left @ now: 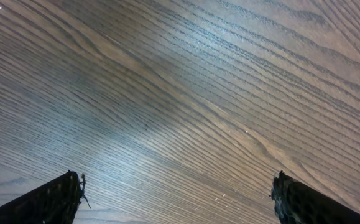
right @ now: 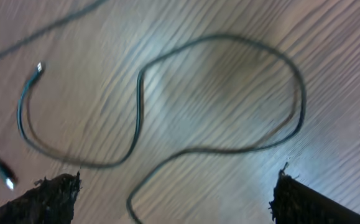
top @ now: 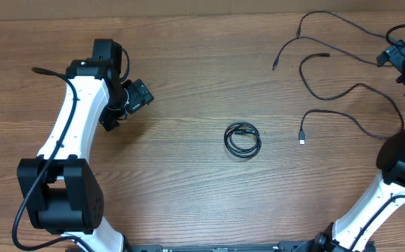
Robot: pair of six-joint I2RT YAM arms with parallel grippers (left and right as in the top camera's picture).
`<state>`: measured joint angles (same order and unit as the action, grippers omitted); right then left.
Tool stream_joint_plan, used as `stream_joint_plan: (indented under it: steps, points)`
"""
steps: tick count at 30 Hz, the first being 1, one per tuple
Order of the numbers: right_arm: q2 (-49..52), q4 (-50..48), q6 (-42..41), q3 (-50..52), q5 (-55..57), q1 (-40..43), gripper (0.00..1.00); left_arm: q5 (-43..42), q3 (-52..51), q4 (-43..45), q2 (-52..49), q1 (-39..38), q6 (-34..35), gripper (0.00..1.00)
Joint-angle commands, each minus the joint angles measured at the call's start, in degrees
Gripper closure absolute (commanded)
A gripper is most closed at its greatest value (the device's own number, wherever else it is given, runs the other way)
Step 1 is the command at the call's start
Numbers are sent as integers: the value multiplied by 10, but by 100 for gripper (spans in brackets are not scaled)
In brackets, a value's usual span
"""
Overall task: Untangle cables
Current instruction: 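Lower the right gripper onto the cable near the upper right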
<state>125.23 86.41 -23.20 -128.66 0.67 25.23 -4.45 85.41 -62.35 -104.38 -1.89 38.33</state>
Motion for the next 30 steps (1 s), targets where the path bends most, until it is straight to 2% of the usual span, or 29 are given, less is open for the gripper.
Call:
stream_joint_plan:
  steps: [1,9,15,18,22,30]
  points:
    - [4,15,11,4,-28,-9,0,3,2,0,6,-1,-15,0]
    - [4,52,9,92,-62,-41,0,3,2,0,6,-1,-15,1]
    - [5,-17,9,210,-98,-86,1,3,2,4,6,-1,-15,0]
    - [5,-76,9,271,-98,-115,13,3,2,4,6,-1,-15,0]
    - [5,-139,5,327,-98,-155,20,3,2,4,6,-1,-15,1]
    - [5,-176,2,342,-97,-197,39,3,2,5,6,-1,-15,0]
